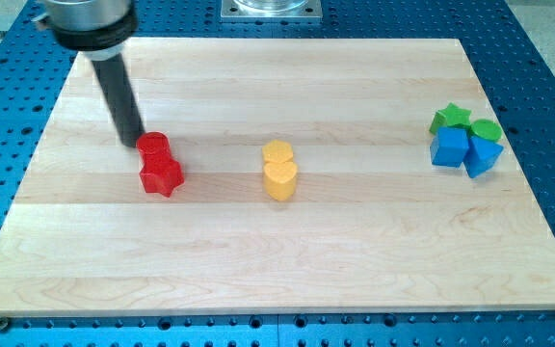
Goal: Push the red circle into the yellow blocks
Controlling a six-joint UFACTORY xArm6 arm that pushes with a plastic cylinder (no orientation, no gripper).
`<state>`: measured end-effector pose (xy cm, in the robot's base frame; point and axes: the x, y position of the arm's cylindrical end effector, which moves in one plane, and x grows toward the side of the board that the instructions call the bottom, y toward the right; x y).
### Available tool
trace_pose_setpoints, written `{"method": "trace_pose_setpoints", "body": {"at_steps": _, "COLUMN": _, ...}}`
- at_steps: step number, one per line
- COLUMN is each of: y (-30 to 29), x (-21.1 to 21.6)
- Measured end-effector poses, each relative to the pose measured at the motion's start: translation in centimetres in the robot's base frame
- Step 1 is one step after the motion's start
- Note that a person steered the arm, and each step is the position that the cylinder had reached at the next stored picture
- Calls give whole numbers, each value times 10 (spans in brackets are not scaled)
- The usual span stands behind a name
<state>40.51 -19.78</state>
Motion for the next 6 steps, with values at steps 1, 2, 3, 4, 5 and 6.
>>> {"method": "trace_pose_setpoints", "body": {"at_steps": 1, "y": -26, "x": 15}}
{"method": "trace_pose_setpoints", "body": {"at_steps": 2, "y": -9, "x": 35}}
{"method": "trace_pose_setpoints", "body": {"at_steps": 3, "y": 49, "x": 20}}
{"method": "trace_pose_setpoints", "body": {"at_steps": 4, "y": 106, "x": 20}}
{"method": "trace_pose_setpoints", "body": {"at_steps": 5, "y": 152, "x": 20}}
{"method": "trace_pose_setpoints", "body": {"at_steps": 6, "y": 178, "x": 20}}
